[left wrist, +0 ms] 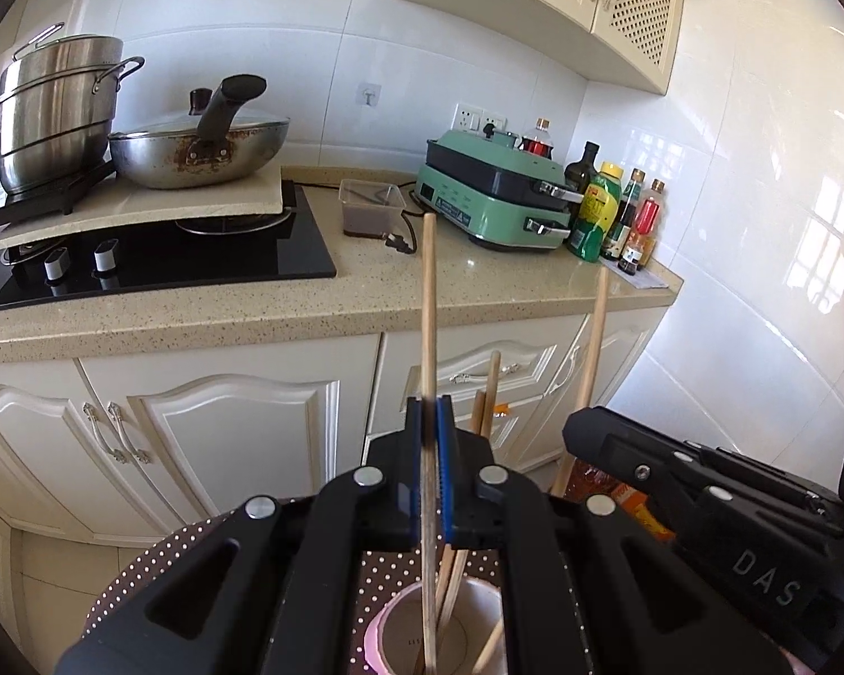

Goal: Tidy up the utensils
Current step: 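Lift both chopsticks upright and carry them over the pink cup, then drop the chopsticks into the pink cup by opening both grippers, then move both open grippers back down to the remaining chopsticks, then close the left gripper on a chopstick while the right gripper grasps another, then lift both held chopsticks upright and carry them over the pink cup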

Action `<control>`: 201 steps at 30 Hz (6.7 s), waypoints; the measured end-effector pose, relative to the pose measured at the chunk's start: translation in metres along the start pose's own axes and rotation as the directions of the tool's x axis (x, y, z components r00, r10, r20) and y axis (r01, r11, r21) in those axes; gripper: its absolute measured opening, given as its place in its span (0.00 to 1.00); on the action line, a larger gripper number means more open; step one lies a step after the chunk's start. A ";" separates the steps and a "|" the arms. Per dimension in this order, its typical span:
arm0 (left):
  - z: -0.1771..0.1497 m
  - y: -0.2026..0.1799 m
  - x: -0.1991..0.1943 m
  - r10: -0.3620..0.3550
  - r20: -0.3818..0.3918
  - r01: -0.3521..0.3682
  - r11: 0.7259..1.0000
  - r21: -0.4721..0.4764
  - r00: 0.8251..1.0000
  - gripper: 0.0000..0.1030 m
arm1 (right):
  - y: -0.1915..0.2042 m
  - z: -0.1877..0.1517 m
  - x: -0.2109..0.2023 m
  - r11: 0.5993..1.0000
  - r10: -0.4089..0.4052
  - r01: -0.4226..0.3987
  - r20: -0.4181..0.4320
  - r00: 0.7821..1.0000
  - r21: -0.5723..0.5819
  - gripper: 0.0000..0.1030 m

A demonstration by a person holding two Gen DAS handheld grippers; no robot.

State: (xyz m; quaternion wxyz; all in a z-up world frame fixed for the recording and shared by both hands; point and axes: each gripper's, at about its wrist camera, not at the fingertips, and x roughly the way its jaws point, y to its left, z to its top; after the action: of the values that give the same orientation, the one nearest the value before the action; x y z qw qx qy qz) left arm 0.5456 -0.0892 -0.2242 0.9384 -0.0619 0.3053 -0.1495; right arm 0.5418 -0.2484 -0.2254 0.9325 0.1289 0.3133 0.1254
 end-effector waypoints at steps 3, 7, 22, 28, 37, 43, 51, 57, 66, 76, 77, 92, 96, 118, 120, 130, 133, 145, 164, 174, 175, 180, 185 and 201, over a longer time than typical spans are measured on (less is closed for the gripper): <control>-0.006 0.003 -0.004 0.002 -0.017 -0.002 1.000 0.001 1.000 0.05 | 0.002 -0.006 -0.002 1.000 0.000 0.000 -0.012 1.000 -0.004 0.06; -0.016 0.006 -0.009 0.004 -0.047 -0.004 1.000 0.002 0.999 0.05 | 0.004 -0.015 -0.004 1.000 -0.007 0.007 -0.029 1.000 0.001 0.06; -0.035 0.011 -0.017 0.003 -0.159 -0.002 1.000 0.005 0.987 0.15 | 0.012 -0.035 -0.011 0.999 -0.033 0.034 -0.067 0.997 0.007 0.06; -0.040 0.013 -0.026 0.019 -0.166 -0.017 1.000 0.016 0.986 0.23 | 0.014 -0.041 -0.013 0.999 -0.044 0.046 -0.079 0.996 0.016 0.06; -0.043 0.018 -0.041 0.046 -0.174 -0.043 0.999 0.023 0.984 0.28 | 0.014 -0.049 -0.016 0.996 -0.057 0.063 -0.103 0.993 0.058 0.06; -0.048 0.022 -0.053 0.067 -0.182 -0.063 0.998 0.029 0.981 0.31 | 0.020 -0.053 -0.021 0.996 -0.053 0.060 -0.102 0.993 0.065 0.07; -0.056 0.026 -0.071 0.076 -0.200 -0.071 0.997 0.031 0.977 0.33 | 0.027 -0.060 -0.035 0.996 -0.050 0.058 -0.100 0.994 0.072 0.07; -0.070 0.034 -0.085 0.078 -0.226 -0.074 0.997 0.025 0.971 0.33 | 0.034 -0.070 -0.049 0.997 -0.041 0.048 -0.102 0.994 0.067 0.07; -0.116 0.072 -0.103 0.071 -0.349 -0.092 0.995 -0.044 0.934 0.33 | 0.045 -0.111 -0.057 0.998 -0.017 0.026 -0.184 0.983 0.050 0.07; -0.182 0.084 -0.086 0.078 -0.542 -0.112 0.993 -0.030 0.837 0.33 | 0.054 -0.173 -0.034 1.000 -0.008 0.018 -0.357 0.934 0.025 0.07; -0.187 0.082 -0.084 0.081 -0.554 -0.113 0.993 -0.024 0.829 0.33 | 0.054 -0.177 -0.032 1.000 -0.009 0.019 -0.368 0.930 0.021 0.07; -0.230 0.069 -0.046 0.141 -0.644 -0.127 0.990 0.068 0.752 0.33 | 0.056 -0.220 -0.012 1.000 0.008 -0.009 -0.510 0.860 0.000 0.07; -0.223 0.075 -0.038 0.177 -0.639 -0.162 0.983 0.084 0.748 0.36 | 0.057 -0.224 -0.005 1.000 0.016 -0.018 -0.538 0.843 0.001 0.07; -0.233 0.116 -0.067 0.163 -0.653 -0.206 0.978 0.011 0.740 0.37 | 0.090 -0.235 0.050 0.991 -0.080 -0.008 -0.626 0.776 -0.136 0.07; -0.234 0.118 -0.067 0.166 -0.652 -0.207 0.978 0.014 0.740 0.37 | 0.093 -0.235 0.053 0.989 -0.090 -0.003 -0.627 0.774 -0.146 0.07; -0.226 0.113 -0.052 0.157 -0.657 -0.206 0.978 0.003 0.737 0.37 | 0.124 -0.229 0.088 0.968 -0.188 0.017 -0.681 0.708 -0.249 0.09; -0.223 0.112 -0.043 0.168 -0.664 -0.202 0.979 0.025 0.728 0.36 | 0.127 -0.225 0.099 0.969 -0.190 0.011 -0.714 0.674 -0.247 0.08; -0.216 0.109 -0.033 0.210 -0.650 -0.235 0.971 0.049 0.731 0.05 | 0.100 -0.202 0.112 0.988 -0.092 -0.038 -0.758 0.645 -0.152 0.06; -0.165 0.074 -0.087 0.021 -0.418 -0.060 0.995 -0.080 0.908 0.05 | 0.041 -0.160 0.021 0.997 0.042 -0.071 -0.612 0.790 -0.023 0.06; -0.111 0.041 -0.087 -0.036 -0.296 0.022 0.998 -0.051 0.954 0.05 | 0.031 -0.111 -0.027 0.996 0.092 -0.081 -0.438 0.894 0.043 0.06; -0.105 0.038 -0.086 -0.043 -0.281 0.030 0.998 -0.051 0.959 0.05 | 0.029 -0.104 -0.033 0.995 0.097 -0.085 -0.410 0.907 0.049 0.06; -0.068 0.023 -0.083 -0.073 -0.201 0.064 0.997 -0.049 0.977 0.05 | 0.030 -0.069 -0.043 0.995 0.099 -0.086 -0.287 0.953 0.057 0.06; -0.034 0.013 -0.075 -0.085 -0.124 0.080 0.996 -0.043 0.989 0.05 | 0.023 -0.039 -0.049 0.995 0.089 -0.080 -0.174 0.981 0.057 0.06; 0.021 0.000 -0.034 -0.039 0.041 0.042 0.997 -0.063 0.998 0.05 | 0.011 0.015 -0.027 0.997 0.060 -0.061 0.026 0.998 0.038 0.06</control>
State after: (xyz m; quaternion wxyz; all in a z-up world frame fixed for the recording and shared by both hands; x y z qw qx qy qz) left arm 0.5317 -0.0775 -0.1883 0.9386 -0.1012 0.2898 -0.1574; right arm 0.5283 -0.2490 -0.1957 0.9294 0.1581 0.3000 0.1459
